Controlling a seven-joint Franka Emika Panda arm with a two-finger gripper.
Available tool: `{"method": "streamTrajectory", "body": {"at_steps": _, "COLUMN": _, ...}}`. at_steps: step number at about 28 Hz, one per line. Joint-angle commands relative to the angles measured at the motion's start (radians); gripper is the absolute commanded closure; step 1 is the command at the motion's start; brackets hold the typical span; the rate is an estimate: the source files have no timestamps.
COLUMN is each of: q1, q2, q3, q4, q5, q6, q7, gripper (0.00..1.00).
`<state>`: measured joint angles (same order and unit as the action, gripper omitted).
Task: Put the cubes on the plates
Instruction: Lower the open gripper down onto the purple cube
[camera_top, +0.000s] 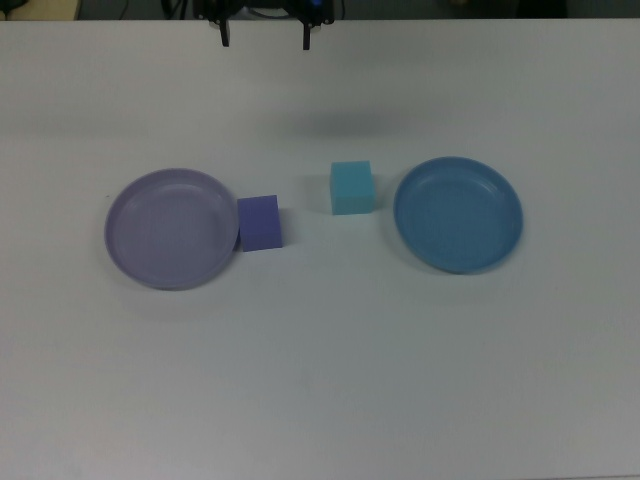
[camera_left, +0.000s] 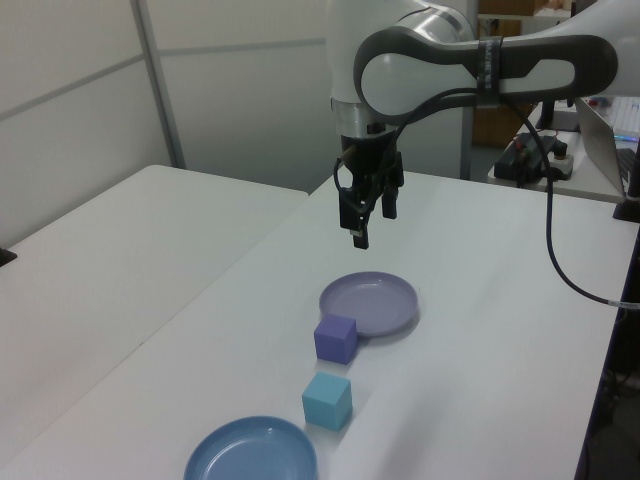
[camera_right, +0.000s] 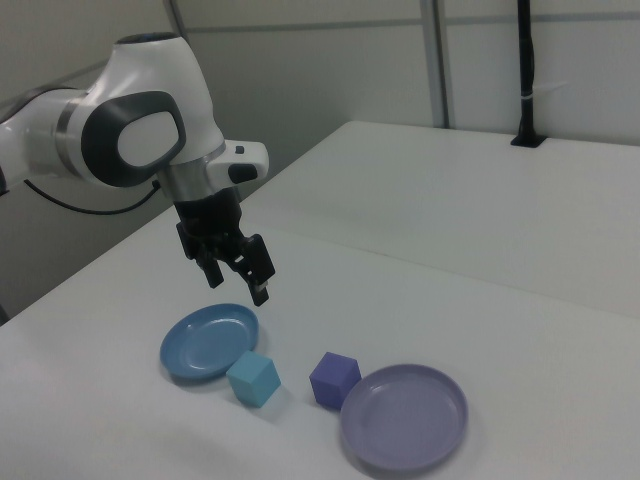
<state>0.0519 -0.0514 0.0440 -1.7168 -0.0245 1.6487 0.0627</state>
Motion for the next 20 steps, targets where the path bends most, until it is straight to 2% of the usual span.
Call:
{"method": "streamTrajectory", "body": {"at_steps": 1, "q1": 0.0, "q2": 0.106, "q3": 0.007, "q4": 0.041, "q5": 0.023, "q6": 0.019, "q7": -0.004, "gripper": 0.0}}
{"method": "streamTrajectory", "body": {"at_steps": 3, "q1": 0.002, "q2": 0.142, "q3": 0.007, "q4": 0.078, "q5": 0.023, "q6": 0.017, "q7": 0.0, "gripper": 0.0}}
{"method": "streamTrajectory", "body": {"at_steps": 6, "q1": 0.005, "q2": 0.195, "q3": 0.007, "q4": 0.097, "q5": 0.012, "q6": 0.022, "q7": 0.0, "gripper": 0.0}}
{"method": "streamTrajectory", "body": {"at_steps": 13, "q1": 0.005, "q2": 0.268, "q3": 0.007, "q4": 0.085, "q5": 0.006, "q6": 0.152, "q7": -0.003, "gripper": 0.0}}
{"method": "streamTrajectory", "body": {"at_steps": 20, "q1": 0.008, "q2": 0.357, "q3": 0.007, "q4": 0.082, "q5": -0.046, "q6": 0.25, "q7": 0.008, "gripper": 0.0}}
